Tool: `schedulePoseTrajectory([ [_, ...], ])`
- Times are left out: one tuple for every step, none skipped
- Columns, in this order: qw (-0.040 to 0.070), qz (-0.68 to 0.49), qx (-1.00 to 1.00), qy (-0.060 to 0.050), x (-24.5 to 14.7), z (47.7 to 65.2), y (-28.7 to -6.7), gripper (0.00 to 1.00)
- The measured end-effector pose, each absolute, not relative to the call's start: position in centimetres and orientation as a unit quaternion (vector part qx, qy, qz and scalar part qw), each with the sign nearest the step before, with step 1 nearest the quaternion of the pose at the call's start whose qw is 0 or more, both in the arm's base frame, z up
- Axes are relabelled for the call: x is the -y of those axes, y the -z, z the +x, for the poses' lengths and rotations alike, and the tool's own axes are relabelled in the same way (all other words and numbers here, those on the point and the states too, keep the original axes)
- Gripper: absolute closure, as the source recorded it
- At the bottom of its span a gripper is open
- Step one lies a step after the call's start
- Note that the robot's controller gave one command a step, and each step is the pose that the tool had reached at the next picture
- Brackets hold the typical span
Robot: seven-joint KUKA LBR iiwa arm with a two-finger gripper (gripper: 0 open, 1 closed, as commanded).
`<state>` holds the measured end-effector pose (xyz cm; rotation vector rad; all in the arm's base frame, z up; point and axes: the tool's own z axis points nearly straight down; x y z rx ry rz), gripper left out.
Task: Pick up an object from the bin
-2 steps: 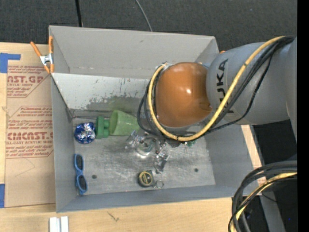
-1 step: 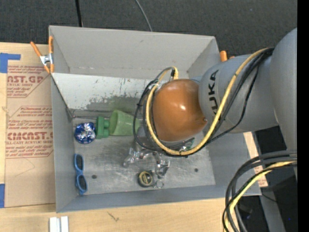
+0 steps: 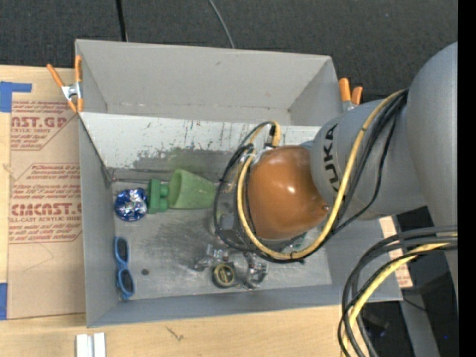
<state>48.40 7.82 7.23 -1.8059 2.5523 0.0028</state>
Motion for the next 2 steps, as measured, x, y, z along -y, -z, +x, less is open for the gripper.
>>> schedulePoseTrajectory([
  [0.005,-0.579,-0.816,0.001,-7.8,48.5,-7.4,1.0],
  [0.004,-0.606,-0.795,0.002,-3.8,50.2,-22.5,1.0],
])
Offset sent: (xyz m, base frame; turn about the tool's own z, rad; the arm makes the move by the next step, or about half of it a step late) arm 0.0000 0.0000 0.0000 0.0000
